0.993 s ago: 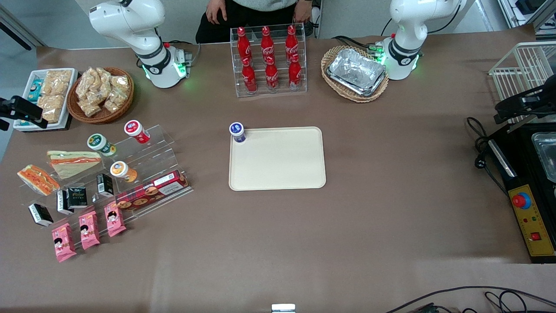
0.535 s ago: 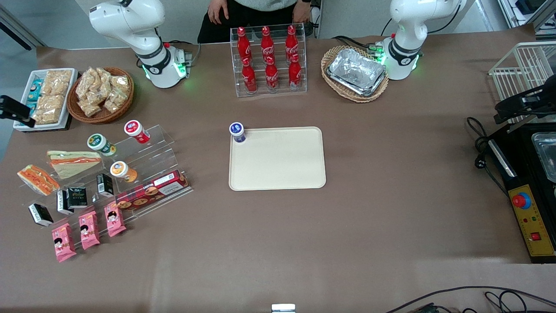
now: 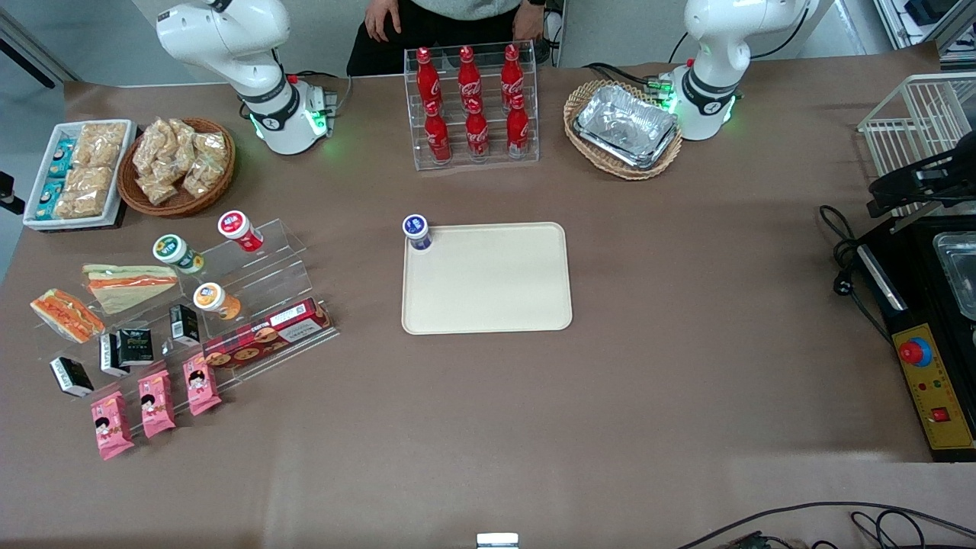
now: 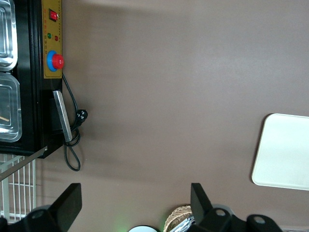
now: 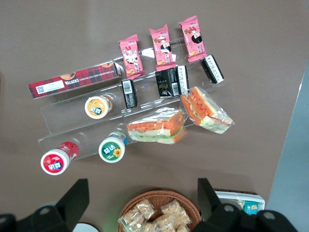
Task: Place sandwich on tray
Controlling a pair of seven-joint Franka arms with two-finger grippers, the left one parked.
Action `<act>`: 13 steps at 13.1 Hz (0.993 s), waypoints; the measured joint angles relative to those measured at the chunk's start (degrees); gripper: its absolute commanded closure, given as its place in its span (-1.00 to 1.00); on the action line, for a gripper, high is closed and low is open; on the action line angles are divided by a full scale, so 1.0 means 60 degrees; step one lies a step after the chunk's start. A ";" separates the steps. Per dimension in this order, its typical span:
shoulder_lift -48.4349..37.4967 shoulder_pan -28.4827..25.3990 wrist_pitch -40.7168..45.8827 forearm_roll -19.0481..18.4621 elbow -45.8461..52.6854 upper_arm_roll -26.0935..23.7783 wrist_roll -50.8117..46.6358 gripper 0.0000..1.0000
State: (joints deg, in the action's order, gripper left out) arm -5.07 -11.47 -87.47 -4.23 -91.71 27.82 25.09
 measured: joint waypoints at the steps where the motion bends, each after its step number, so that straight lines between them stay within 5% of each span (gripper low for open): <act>1: 0.0000 0.0000 -0.0004 0.0000 0.0000 0.0027 0.0050 -1.00; 5: 0.0003 -0.0002 -0.0004 0.0014 0.0000 0.0026 -0.0281 -1.00; 13: 0.0220 0.0016 -0.0005 0.0223 -0.0002 0.0496 -0.3829 -1.00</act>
State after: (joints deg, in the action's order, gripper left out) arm -3.75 -11.37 -87.50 -2.89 -91.72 30.80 2.11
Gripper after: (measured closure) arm 0.000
